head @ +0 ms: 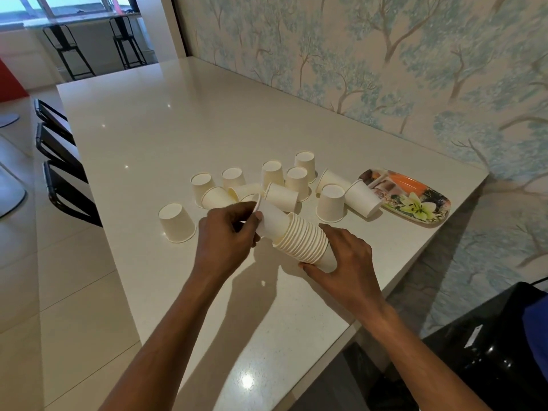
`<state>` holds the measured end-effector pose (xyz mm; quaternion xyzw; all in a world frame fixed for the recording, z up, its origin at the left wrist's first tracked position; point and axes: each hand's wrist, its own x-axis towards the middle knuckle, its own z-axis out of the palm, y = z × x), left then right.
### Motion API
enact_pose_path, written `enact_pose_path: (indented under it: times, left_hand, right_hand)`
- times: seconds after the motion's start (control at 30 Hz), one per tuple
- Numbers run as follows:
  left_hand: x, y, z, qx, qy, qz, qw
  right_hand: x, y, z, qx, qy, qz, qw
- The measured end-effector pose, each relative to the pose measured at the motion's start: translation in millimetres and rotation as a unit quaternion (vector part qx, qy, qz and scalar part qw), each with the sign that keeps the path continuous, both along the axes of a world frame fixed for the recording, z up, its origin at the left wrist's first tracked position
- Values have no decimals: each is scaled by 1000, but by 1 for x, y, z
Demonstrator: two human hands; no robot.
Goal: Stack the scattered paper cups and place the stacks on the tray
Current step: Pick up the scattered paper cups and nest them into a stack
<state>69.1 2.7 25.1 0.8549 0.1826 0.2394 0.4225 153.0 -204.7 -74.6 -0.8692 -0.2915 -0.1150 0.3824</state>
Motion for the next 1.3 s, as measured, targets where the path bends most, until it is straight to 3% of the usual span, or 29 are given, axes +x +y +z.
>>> enact_pose_path:
  times: [0.47, 0.57, 0.63, 0.73, 0.87, 1.13, 1.3]
  left_hand:
    - [15, -44, -25, -48, 44, -130, 989]
    - [22, -35, -22, -51, -18, -97, 994]
    - [37, -14, -27, 6, -45, -27, 999]
    - [63, 21, -36, 101, 33, 23, 994]
    - [80, 38, -36, 134, 155, 7, 979]
    - [74, 34, -34, 59, 130, 37, 989]
    - [52, 25, -14, -19, 46, 45, 998]
  right_hand:
    - [-1, -8, -1, 64, 36, -6, 997]
    - [1, -12, -1, 85, 44, -14, 995]
    - [2, -13, -2, 95, 50, -21, 994]
    - [1, -14, -3, 109, 54, -24, 992]
    - [-1, -13, -2, 128, 56, -22, 990]
    - [-2, -14, -2, 126, 50, -28, 990]
    - [-2, -14, -3, 121, 50, -31, 991]
